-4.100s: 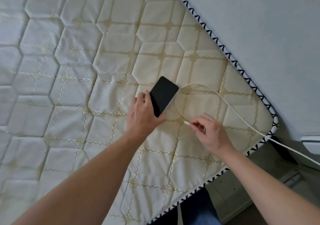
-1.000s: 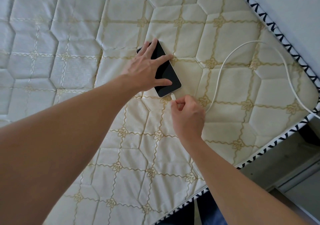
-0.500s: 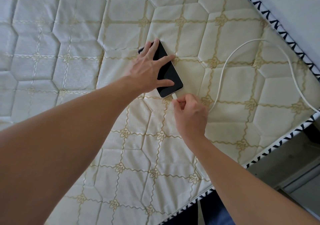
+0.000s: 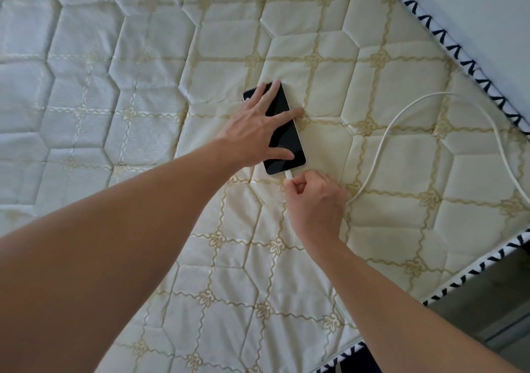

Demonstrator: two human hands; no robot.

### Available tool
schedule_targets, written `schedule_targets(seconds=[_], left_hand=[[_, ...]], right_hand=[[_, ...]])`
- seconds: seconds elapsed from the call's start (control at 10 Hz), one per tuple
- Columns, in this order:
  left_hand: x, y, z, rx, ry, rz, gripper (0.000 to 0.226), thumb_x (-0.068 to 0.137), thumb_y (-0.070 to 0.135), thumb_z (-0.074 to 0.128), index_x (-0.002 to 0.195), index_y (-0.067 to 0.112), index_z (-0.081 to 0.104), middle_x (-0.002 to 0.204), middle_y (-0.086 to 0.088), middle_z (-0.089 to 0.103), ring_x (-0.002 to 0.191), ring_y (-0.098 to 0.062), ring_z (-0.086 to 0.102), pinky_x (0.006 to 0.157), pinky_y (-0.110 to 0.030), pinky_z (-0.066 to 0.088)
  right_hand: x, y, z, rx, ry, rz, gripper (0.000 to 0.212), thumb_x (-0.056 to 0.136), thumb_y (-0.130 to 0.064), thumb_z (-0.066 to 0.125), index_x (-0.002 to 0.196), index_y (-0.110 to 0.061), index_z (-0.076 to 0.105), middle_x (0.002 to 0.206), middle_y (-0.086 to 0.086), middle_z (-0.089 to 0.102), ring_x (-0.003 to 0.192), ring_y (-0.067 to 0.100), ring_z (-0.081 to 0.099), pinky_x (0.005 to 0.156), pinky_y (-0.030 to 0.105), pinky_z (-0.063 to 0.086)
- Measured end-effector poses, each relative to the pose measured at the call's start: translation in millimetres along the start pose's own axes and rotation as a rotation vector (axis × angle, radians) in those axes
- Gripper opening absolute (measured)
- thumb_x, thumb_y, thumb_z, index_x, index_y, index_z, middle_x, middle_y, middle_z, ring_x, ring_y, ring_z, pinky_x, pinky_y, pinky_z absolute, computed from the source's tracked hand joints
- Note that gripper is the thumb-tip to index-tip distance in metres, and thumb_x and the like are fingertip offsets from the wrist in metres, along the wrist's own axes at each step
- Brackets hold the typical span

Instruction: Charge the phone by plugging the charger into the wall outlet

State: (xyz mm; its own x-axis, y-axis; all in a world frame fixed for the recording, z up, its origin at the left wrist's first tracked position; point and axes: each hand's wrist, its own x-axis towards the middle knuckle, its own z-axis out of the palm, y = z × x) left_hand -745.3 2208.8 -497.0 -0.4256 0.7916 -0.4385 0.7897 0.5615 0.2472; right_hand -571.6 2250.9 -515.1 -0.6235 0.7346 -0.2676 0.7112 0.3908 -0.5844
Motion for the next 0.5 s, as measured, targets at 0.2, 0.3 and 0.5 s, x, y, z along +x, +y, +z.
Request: schedule_targets(seconds=[0.2,0.3,0.5], left_hand=[[4.8,-6.6,2.8,0.082,0.101,0.002,0.098,0.079,0.07,0.063,0.156,0.045,0.007,0.167,-0.009,-0.008,0.153,-0.031,-0.008,0.123,-0.053,0.009],[-8.9,-6.0,8.2,-0.014,0.19,-0.113,0.096,0.08,0.069,0.063,0.156,0.044,0.009,0.167,-0.006,-0.004,0.153,-0.031,0.0,0.122,-0.052,0.014],[-49.6,-12.1,13.9,-0.093,0.307,-0.328,0.075,0.092,0.062,0.051,0.155,0.043,0.017,0.166,-0.001,0.016,0.152,-0.025,0.016,0.122,-0.046,0.02]], right_hand=[[10.8,-12.3,-3.7,0.018,-0.008,0.046,0.008,0.074,-0.02,0.068,0.066,-0.019,0.067,0.065,-0.002,0.068,0.077,0.026,0.056,0.076,0.04,0.046],[13.0,-8.0,-5.4,0.015,-0.054,-0.001,0.009,0.074,-0.025,0.065,0.067,-0.02,0.065,0.069,-0.001,0.068,0.077,0.028,0.058,0.077,0.041,0.048],[25.1,2.4,-21.0,-0.05,-0.093,-0.165,0.023,0.079,-0.039,0.055,0.072,-0.019,0.064,0.075,0.002,0.068,0.078,0.03,0.06,0.073,0.04,0.05]])
